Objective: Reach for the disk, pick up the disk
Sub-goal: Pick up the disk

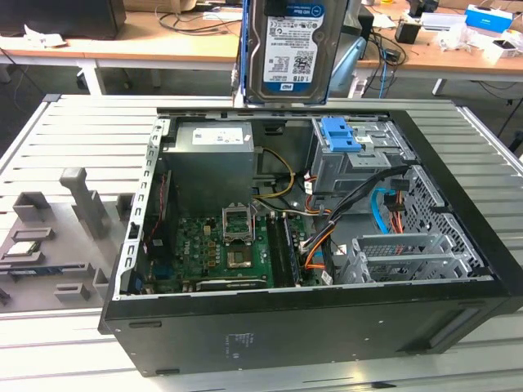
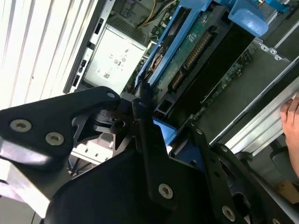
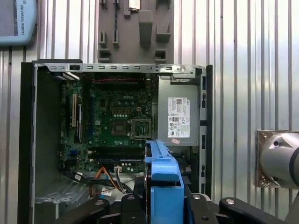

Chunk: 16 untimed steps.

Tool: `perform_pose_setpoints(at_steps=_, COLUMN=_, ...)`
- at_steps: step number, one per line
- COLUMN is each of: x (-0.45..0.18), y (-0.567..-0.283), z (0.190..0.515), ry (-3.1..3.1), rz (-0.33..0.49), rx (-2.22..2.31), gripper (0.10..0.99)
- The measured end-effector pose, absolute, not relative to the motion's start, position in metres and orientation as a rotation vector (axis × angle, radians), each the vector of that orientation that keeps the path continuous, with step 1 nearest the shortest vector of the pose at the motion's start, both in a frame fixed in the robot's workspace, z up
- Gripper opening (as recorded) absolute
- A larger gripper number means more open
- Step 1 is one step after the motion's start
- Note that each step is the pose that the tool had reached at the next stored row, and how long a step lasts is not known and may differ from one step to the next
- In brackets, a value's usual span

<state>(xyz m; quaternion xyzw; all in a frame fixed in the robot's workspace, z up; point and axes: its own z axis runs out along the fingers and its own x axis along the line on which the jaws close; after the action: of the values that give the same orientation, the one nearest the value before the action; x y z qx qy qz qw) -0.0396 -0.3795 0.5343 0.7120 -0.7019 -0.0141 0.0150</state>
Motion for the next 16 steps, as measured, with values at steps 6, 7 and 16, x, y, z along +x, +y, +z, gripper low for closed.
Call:
perform_pose_setpoints(at_steps=6, x=-0.04, y=-0.393, z=0.534, ry=-2.184, rz=-0.044, rx=2.216, gripper=0.369)
perform_pose_setpoints(at_steps=7, x=-0.04, y=-0.395, z=0.534, ry=-2.184, rz=-0.044, rx=2.216, gripper=0.369)
perform_pose_setpoints(at_steps=16, x=-0.04, y=-0.421, z=0.534, ry=-2.184, rz=-0.044, rx=2.216, gripper=0.369)
